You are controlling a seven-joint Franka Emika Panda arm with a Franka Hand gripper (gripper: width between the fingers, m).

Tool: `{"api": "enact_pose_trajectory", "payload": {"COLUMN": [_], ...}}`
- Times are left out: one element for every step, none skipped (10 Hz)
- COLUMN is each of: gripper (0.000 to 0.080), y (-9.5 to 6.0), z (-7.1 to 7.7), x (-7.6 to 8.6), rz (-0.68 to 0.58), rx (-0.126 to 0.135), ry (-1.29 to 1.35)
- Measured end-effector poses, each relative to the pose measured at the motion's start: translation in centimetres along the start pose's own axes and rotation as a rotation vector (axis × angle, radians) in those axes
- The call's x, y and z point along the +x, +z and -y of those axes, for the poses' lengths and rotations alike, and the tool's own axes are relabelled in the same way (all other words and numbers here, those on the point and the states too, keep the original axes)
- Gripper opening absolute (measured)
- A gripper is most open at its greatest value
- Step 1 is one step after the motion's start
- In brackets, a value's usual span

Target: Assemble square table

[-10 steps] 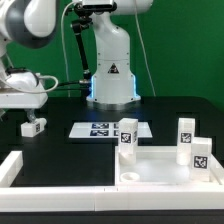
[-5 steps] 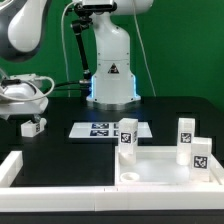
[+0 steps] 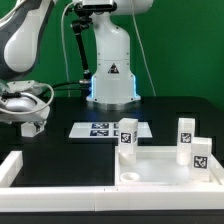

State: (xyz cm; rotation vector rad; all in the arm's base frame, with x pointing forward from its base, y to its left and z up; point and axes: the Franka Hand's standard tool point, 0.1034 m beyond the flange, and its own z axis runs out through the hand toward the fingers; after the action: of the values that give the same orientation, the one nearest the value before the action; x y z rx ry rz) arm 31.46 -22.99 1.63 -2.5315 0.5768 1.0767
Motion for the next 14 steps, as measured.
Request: {"api": "enact_pose_trajectory", "payload": {"gripper": [0.0648,0.0648,0.0648,0.0648,0.0526,0.0387,0.0284,0.0284,0.0284,0.0284,0.0284,0.0284,0.0284,0.0284], "y": [1.06,1.8,1.6,1.58,1.63,1.63,1.63,1.63,1.63,1.63,1.63,1.64,1.63,1.18], "z": [-0.36,-0.55,-0.65,-0.59,-0.62,-0.62,-0.63,-0.63,-0.63,-0.63,-0.63,-0.63,-0.63,-0.17], "x": [-0.69,-1.13,-0.68,-0.69,-0.7,-0.69,-0.7,-0.7,-0.7,-0.7,-0.7,-0.7,-0.7,-0.85], "rz": [0.058,0.125,0.117,0.117,0.118,0.118,0.118,0.118,0.118,0.118,0.118,0.118,0.118,0.121], "rx": [0.025,0.051,0.041,0.04,0.04,0.04,0.04,0.04,0.04,0.04,0.04,0.04,0.04,0.039], "ry": [0.016,0.029,0.027,0.026,0.027,0.027,0.026,0.026,0.026,0.027,0.026,0.026,0.026,0.02]}}
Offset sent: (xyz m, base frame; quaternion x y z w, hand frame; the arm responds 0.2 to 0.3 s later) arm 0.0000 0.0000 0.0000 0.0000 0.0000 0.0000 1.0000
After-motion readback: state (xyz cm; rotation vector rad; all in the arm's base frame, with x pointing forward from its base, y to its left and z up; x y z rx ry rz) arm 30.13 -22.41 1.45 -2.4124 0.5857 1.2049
